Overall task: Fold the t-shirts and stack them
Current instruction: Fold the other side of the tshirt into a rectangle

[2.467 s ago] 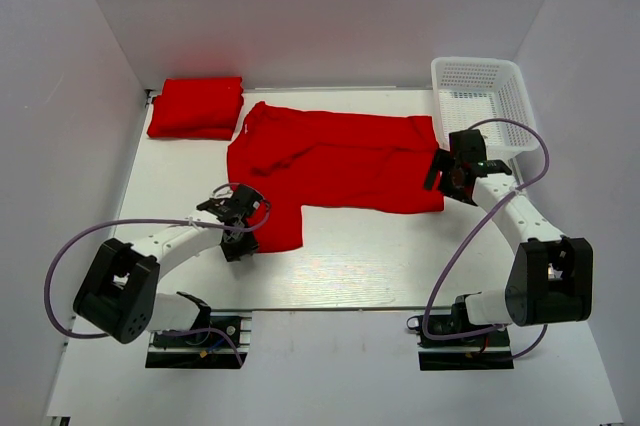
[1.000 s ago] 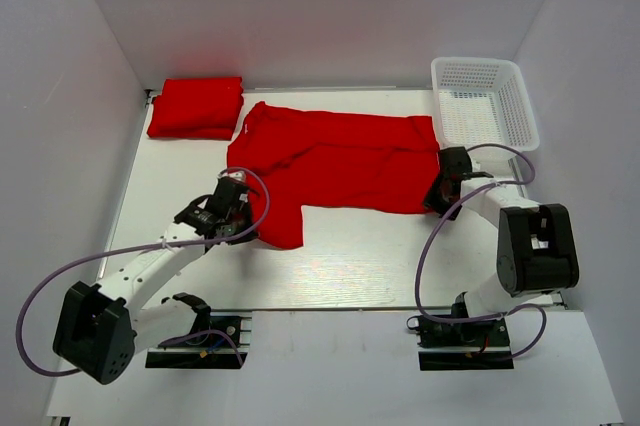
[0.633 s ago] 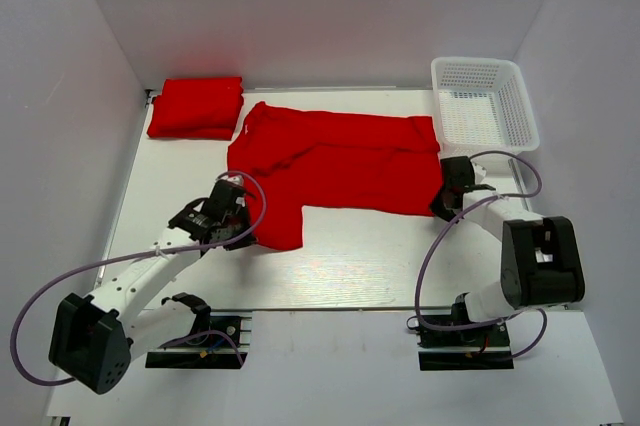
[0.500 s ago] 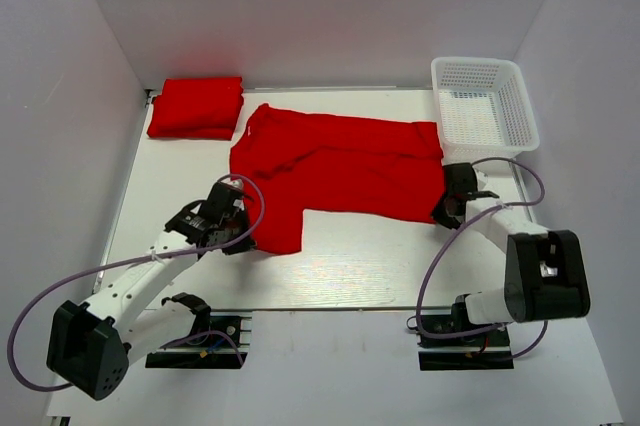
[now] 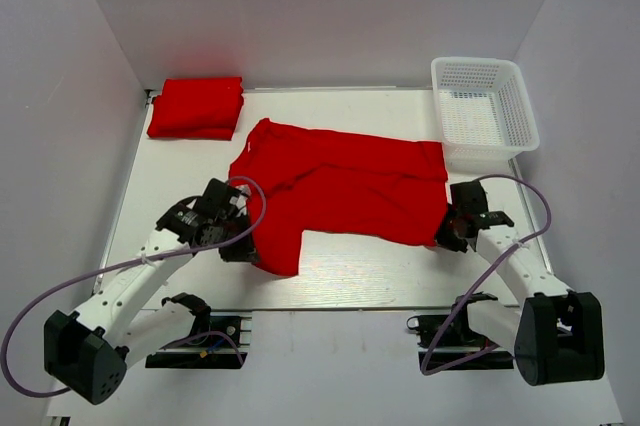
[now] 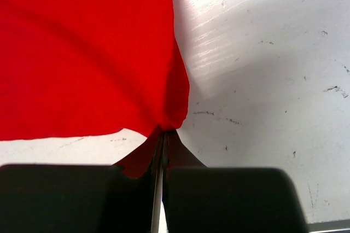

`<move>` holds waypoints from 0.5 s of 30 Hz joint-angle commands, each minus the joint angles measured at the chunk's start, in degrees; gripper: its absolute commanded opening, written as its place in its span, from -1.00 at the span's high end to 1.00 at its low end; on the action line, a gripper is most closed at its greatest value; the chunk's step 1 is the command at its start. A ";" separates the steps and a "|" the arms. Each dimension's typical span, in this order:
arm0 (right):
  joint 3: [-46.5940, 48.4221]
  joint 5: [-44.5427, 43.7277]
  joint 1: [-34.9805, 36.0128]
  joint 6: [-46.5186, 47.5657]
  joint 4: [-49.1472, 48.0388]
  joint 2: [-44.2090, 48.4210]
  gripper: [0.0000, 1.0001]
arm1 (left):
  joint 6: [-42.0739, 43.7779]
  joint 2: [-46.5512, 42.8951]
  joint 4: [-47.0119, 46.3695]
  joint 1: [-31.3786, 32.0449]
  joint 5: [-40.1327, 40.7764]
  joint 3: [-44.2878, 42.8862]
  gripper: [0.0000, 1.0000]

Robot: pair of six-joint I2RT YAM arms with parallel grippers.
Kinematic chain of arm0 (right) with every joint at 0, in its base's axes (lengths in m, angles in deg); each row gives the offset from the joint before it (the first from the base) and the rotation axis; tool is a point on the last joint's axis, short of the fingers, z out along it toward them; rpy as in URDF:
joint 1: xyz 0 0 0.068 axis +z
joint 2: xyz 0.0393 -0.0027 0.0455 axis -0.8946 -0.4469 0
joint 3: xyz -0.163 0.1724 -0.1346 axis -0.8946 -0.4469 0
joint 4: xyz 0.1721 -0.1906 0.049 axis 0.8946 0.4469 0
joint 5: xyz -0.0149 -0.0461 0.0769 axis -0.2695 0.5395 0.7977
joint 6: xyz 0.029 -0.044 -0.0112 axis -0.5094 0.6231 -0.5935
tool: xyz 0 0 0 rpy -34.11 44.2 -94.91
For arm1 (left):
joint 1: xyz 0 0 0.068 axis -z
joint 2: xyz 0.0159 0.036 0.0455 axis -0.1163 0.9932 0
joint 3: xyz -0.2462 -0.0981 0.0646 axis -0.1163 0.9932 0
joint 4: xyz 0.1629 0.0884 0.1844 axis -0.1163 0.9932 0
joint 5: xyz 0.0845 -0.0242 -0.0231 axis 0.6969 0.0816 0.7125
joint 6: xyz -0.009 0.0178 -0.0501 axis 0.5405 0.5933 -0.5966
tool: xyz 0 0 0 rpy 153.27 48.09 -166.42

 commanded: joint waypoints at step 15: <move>18.71 -5.24 -0.15 4.94 -2.99 -11.90 1.00 | 4.97 26.08 -25.00 -1.60 15.08 -30.41 1.00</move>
